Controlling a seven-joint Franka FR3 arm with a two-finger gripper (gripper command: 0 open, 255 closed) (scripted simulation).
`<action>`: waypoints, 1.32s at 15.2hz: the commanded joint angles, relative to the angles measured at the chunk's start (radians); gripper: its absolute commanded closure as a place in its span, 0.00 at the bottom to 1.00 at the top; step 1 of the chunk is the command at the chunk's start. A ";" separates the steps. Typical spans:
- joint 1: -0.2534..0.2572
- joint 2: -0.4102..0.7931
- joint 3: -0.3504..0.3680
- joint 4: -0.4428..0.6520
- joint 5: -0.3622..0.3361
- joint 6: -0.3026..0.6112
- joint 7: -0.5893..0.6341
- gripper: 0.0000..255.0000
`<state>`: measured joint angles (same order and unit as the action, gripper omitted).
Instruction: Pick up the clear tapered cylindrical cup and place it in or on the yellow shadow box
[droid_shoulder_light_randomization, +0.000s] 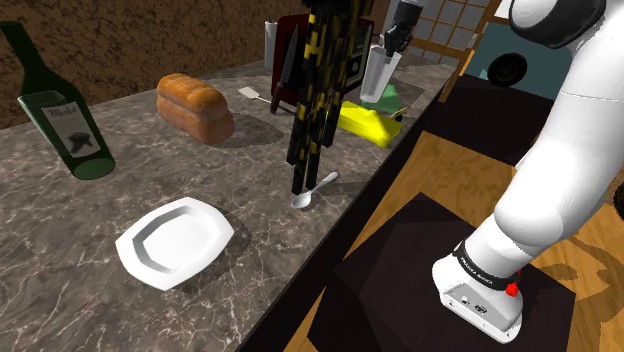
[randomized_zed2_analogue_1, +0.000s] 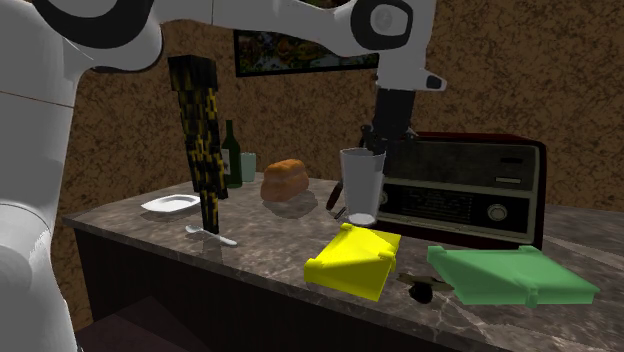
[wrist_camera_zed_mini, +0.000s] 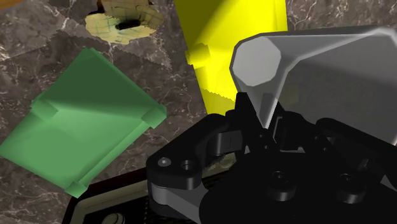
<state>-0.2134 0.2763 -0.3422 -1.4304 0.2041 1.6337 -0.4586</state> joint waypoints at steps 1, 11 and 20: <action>0.003 -0.004 0.001 -0.034 -0.001 0.030 -0.003 1.00; 0.010 -0.005 0.003 -0.139 0.002 0.135 -0.015 1.00; 0.010 -0.005 0.003 -0.140 0.002 0.135 -0.015 0.00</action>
<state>-0.2037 0.2711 -0.3388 -1.5703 0.2061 1.7687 -0.4738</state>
